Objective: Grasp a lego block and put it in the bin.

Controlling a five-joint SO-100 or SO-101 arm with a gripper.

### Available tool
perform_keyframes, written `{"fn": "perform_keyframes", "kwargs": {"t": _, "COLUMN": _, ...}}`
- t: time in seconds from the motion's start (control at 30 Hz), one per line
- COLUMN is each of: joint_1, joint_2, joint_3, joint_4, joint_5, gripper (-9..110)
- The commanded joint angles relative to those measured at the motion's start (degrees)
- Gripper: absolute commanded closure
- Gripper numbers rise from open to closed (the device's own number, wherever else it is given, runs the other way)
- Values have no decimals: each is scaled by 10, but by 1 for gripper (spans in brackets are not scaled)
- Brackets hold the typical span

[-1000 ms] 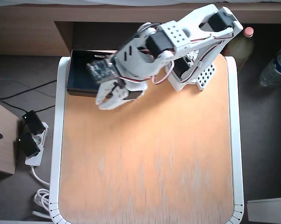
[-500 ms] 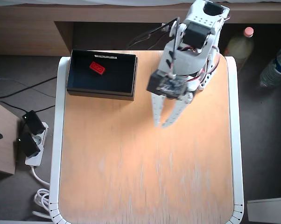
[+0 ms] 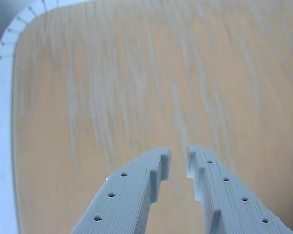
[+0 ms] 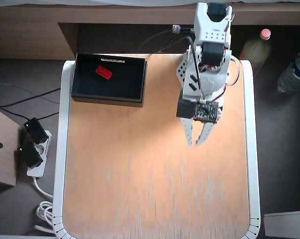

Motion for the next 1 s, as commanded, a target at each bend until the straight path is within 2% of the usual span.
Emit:
{"fn": "perform_keyframes", "kwargs": {"t": 0.0, "joint_1": -9, "joint_2": 54, "joint_3": 80, "joint_4": -76, "joint_5": 4, "gripper": 101}}
{"fn": "perform_keyframes", "kwargs": {"t": 0.27, "joint_1": -15, "joint_2": 156, "joint_3": 221, "joint_4": -78, "joint_5": -6, "gripper": 101}}
{"fn": "perform_keyframes", "kwargs": {"t": 0.7, "joint_1": -19, "joint_2": 156, "joint_3": 393, "joint_4": -77, "joint_5": -21, "gripper": 101}}
{"fn": "perform_keyframes", "kwargs": {"t": 0.97, "joint_1": -25, "joint_2": 156, "joint_3": 403, "joint_4": 18, "joint_5": -70, "gripper": 101}}
